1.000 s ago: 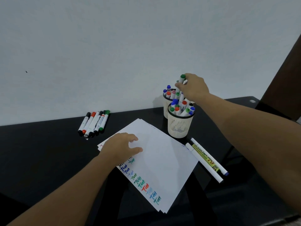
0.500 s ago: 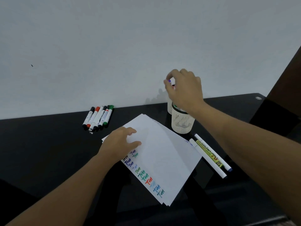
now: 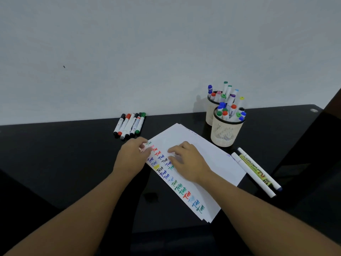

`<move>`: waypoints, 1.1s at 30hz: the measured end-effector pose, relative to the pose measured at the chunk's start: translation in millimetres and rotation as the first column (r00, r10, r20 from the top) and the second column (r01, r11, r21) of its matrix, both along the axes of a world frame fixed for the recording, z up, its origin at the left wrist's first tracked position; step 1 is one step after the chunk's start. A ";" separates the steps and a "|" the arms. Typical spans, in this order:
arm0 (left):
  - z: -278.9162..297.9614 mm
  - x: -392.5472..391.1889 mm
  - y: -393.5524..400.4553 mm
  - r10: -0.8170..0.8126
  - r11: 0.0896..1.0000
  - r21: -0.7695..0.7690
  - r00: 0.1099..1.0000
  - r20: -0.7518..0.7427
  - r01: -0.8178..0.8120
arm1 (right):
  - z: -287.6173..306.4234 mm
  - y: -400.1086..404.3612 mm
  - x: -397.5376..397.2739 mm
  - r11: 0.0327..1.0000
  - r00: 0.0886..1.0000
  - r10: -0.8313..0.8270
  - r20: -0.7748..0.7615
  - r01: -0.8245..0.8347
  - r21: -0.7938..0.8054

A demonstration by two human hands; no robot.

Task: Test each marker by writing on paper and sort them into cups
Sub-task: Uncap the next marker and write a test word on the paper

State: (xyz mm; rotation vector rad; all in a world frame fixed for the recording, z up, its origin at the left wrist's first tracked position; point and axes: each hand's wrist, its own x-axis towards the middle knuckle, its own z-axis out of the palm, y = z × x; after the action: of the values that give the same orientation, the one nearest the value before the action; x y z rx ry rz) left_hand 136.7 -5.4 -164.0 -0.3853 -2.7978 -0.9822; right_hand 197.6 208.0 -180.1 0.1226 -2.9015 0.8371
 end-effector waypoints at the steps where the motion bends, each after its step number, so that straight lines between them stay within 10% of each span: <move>1: 2.6 -8.2 0.9 0.022 0.999 -0.043 1.000 -0.017 -0.023 | -3.0 0.4 0.4 1.000 1.000 -0.012 -0.008 0.012 -0.001; 11: 5.6 -71.1 5.8 0.155 0.812 -0.552 0.982 -0.106 -0.188 | -9.5 4.4 -3.1 0.995 0.999 -0.030 -0.038 0.026 -0.099; 24: 12.8 -70.0 16.8 0.292 0.872 -0.373 0.949 -0.120 -0.316 | -4.6 3.1 -1.3 0.989 0.999 -0.039 -0.028 0.035 -0.144; 33: 53.1 -6.7 -11.7 0.093 0.948 0.319 0.960 -0.263 -0.005 | 12.0 1.5 4.9 0.979 0.999 -0.035 -0.035 0.027 -0.203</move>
State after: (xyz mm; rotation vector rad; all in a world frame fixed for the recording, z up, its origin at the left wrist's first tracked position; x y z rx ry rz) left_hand 130.0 -17.1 -110.9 -0.3719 -2.3416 -1.2352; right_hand 202.5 209.6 -168.1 0.0730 -2.7545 1.1055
